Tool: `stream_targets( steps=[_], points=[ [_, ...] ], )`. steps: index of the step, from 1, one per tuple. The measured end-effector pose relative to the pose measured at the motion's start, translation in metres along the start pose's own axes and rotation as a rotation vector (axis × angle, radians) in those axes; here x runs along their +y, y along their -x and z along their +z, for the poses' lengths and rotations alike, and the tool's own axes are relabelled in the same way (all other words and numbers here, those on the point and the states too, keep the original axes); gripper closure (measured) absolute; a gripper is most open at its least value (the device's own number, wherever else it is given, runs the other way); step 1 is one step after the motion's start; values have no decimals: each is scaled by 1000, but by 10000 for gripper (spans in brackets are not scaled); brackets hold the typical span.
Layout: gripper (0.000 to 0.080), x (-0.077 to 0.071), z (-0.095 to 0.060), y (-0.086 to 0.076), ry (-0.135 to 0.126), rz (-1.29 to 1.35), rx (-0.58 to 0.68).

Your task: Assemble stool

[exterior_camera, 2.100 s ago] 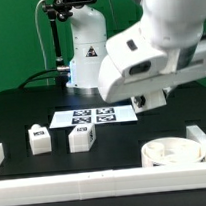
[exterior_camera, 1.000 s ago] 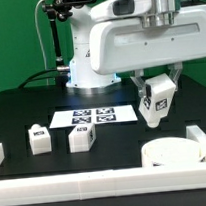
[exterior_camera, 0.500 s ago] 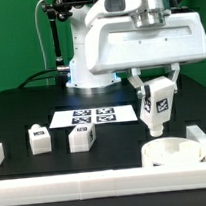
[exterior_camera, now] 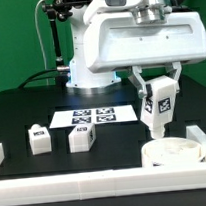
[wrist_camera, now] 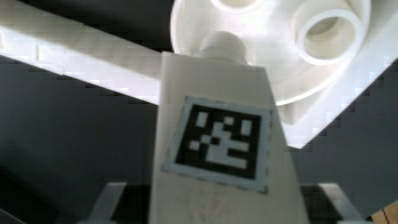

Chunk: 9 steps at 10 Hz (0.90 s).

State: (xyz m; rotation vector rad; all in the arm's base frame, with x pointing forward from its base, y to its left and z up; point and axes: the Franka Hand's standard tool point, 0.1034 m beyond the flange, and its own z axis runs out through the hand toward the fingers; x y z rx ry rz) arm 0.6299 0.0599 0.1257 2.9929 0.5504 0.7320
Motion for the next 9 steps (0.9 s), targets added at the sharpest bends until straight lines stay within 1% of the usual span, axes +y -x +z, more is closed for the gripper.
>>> stream_targets(
  steps=[1,2,4,5,6,9],
  points=[
    [472,5,1,0,28,-23,81],
    [472,2,9,6,19,-47,56],
    [472,4,15,-10,15,-68,56],
    [472,3,19,-14,9,-70,46],
    [472,3,21,-16,8,-70,46],
    [472,2,22,-15,7,-69,44]
  ],
)
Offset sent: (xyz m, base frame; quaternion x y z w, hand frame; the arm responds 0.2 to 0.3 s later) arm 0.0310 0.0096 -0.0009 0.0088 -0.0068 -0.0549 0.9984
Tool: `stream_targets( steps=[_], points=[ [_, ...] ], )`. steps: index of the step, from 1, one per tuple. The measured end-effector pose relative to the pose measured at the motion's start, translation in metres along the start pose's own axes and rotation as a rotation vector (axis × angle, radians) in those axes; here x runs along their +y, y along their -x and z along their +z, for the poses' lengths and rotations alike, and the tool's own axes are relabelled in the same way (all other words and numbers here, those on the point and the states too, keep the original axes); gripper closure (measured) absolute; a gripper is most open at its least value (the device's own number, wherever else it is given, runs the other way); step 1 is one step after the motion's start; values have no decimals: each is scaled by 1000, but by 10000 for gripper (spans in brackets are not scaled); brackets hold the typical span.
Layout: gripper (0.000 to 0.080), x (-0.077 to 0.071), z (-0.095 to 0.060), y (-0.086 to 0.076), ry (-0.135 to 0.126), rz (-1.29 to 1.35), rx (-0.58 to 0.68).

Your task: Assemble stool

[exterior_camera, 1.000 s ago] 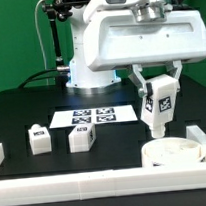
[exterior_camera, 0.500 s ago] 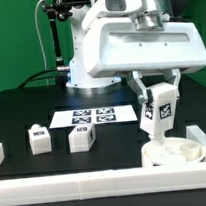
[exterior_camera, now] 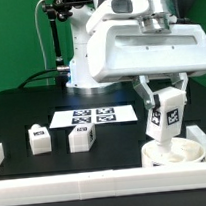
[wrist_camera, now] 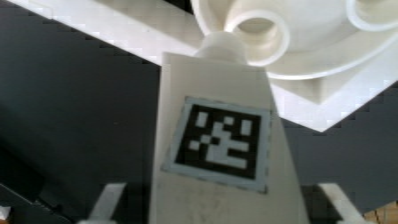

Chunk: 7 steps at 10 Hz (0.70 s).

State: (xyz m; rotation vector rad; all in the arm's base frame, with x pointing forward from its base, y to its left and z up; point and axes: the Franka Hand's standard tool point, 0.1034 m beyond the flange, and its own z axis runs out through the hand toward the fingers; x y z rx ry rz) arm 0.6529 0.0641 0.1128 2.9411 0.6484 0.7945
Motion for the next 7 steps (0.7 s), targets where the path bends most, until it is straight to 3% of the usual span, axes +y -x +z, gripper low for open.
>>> stream_targets(
  steps=[5,7],
  points=[
    [472,-22,11,-2,-21,-23,-3],
    [472,-22,13,1,-22,-24,-8]
  ],
)
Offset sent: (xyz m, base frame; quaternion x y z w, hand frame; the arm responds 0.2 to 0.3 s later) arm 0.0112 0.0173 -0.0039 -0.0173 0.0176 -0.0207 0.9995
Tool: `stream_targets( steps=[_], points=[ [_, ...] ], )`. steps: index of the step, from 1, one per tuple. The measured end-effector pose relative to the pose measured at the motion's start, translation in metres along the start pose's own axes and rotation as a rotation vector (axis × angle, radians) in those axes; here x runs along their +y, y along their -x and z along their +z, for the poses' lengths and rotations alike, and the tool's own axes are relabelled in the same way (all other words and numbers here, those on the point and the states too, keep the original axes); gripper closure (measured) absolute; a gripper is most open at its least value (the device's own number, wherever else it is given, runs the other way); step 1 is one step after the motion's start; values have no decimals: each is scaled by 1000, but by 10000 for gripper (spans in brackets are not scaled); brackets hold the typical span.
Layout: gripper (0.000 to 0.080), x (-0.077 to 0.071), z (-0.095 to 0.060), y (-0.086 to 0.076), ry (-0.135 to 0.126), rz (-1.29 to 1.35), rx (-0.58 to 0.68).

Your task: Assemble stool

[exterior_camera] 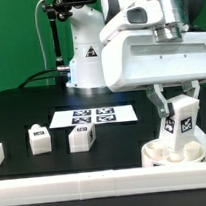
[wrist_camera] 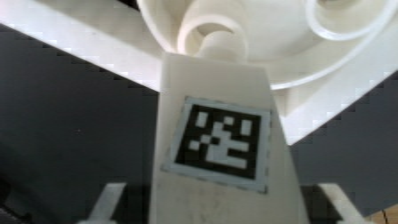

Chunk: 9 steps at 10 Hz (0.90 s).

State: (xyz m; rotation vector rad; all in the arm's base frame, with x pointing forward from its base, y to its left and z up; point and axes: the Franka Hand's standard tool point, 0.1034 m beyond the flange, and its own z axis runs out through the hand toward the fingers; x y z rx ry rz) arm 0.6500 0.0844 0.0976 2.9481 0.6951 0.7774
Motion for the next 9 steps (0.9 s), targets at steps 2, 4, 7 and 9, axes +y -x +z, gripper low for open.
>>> stream_targets(
  steps=[2,4,7,9],
  points=[
    [472,-2,0,0,-2,-2,0],
    [472,0,1,1,0,-1,-1],
    [472,1,1,1,1,-2,-1],
    [472,1,3,4,0,-2,-5]
  ],
)
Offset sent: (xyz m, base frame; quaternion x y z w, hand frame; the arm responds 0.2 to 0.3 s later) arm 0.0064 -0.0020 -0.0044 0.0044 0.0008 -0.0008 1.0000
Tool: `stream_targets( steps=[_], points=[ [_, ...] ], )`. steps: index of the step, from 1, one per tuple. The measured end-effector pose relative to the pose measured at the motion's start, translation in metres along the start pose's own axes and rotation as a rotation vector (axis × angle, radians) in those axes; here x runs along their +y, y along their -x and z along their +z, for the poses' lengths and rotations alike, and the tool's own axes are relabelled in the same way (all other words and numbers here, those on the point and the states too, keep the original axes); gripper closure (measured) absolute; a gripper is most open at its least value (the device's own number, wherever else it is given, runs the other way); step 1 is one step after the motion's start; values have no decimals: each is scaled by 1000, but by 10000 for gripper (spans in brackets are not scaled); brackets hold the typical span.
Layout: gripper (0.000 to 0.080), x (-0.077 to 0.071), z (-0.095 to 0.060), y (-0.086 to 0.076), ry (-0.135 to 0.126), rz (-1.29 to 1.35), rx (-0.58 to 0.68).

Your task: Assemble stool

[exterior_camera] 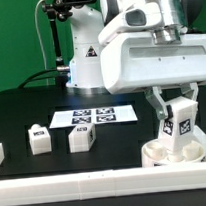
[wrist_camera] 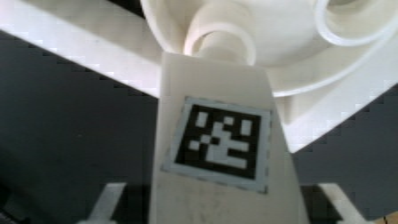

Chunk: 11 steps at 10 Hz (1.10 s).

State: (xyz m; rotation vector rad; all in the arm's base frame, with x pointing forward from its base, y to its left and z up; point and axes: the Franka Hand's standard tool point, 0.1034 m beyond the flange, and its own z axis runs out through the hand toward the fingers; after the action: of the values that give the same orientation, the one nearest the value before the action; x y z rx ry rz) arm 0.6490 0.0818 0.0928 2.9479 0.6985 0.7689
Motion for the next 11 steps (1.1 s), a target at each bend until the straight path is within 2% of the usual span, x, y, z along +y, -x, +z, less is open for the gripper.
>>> stream_targets(
  steps=[4,10,11],
  points=[
    [472,-1,7,8,-5,-4,-15],
    [472,-2,10,10,7,-3,19],
    [364,-2,10,10,7,-3,18]
  ],
)
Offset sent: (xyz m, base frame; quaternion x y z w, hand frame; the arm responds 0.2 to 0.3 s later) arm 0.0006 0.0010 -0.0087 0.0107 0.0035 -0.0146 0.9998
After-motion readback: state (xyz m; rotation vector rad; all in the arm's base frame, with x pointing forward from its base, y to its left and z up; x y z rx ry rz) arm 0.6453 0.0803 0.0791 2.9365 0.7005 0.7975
